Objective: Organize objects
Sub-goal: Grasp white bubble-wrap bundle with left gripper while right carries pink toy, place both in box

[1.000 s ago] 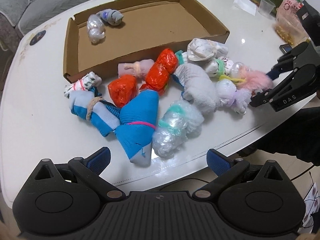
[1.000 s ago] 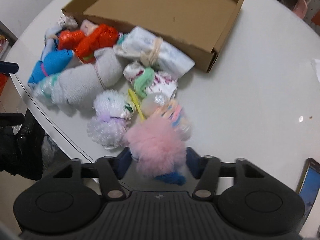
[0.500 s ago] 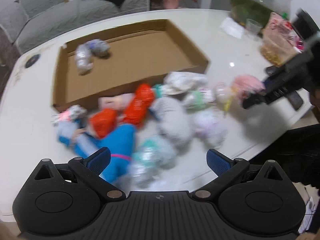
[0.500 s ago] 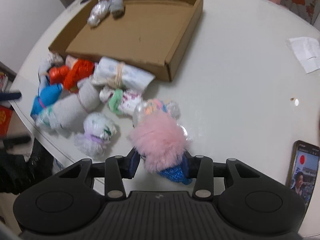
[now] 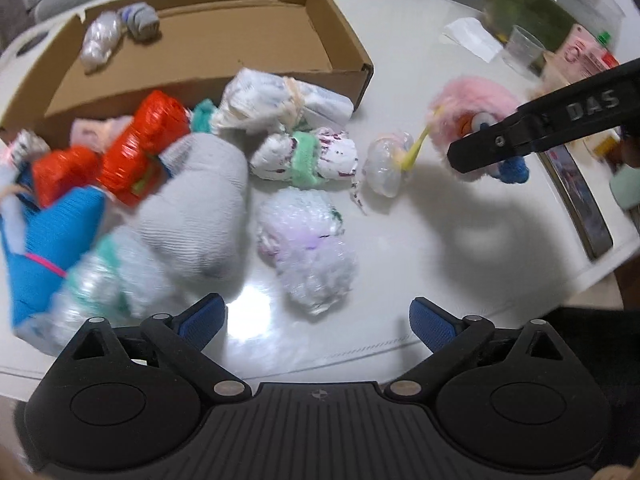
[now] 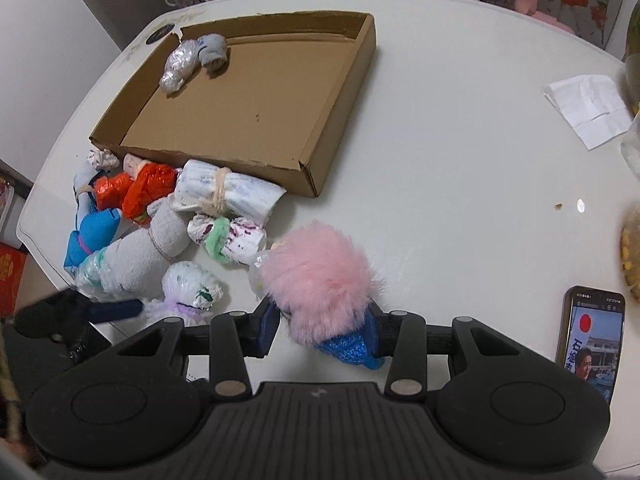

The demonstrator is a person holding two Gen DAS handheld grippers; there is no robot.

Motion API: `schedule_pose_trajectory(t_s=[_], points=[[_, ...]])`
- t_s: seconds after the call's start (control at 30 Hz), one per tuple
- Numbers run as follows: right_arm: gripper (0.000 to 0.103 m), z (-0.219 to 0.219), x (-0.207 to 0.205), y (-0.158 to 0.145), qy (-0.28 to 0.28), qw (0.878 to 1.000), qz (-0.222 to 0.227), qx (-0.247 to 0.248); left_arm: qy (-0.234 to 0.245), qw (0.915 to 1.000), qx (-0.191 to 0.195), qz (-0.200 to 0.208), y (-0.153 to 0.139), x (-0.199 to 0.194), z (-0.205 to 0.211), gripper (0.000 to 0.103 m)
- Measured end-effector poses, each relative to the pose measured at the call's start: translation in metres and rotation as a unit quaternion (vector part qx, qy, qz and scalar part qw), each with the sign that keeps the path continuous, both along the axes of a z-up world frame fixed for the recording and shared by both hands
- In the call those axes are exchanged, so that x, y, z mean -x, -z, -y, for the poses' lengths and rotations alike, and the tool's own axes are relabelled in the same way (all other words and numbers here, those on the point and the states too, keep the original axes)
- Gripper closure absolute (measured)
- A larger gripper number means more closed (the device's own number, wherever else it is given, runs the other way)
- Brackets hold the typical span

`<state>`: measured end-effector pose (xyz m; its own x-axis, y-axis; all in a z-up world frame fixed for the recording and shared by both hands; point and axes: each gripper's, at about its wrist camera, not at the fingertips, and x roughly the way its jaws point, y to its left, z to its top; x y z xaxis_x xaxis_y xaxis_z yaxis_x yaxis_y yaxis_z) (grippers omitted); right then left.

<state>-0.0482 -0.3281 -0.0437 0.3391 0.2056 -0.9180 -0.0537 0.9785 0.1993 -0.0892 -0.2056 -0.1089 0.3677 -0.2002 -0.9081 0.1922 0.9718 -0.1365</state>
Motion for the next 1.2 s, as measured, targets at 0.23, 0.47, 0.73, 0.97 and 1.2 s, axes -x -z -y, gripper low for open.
schedule_pose_trajectory(t_s=[0.23,0.47,0.73,0.97,1.2], points=[[0.064,-0.001,0.0,-0.004,-0.004,1.0,0.007,-0.007,-0.021,0.9991,-0.001,0.036,0.002,-0.007,0.014,0.013],[0.064,0.003,0.002,-0.009,0.0,1.0,0.016,-0.013,-0.032,0.9983,0.002,0.048,-0.002,-0.009,0.008,0.065],[0.064,0.007,0.005,-0.016,0.008,0.999,0.033,-0.016,-0.004,0.9983,0.008,0.057,-0.03,0.0,0.005,0.066],[0.064,0.019,0.009,-0.043,0.026,0.996,0.084,-0.027,0.016,0.9955,-0.009,0.093,-0.096,-0.011,-0.028,0.065],[0.064,0.001,-0.009,-0.088,0.003,0.99,0.136,-0.023,-0.002,0.9924,-0.027,0.12,-0.157,-0.063,-0.093,0.065]])
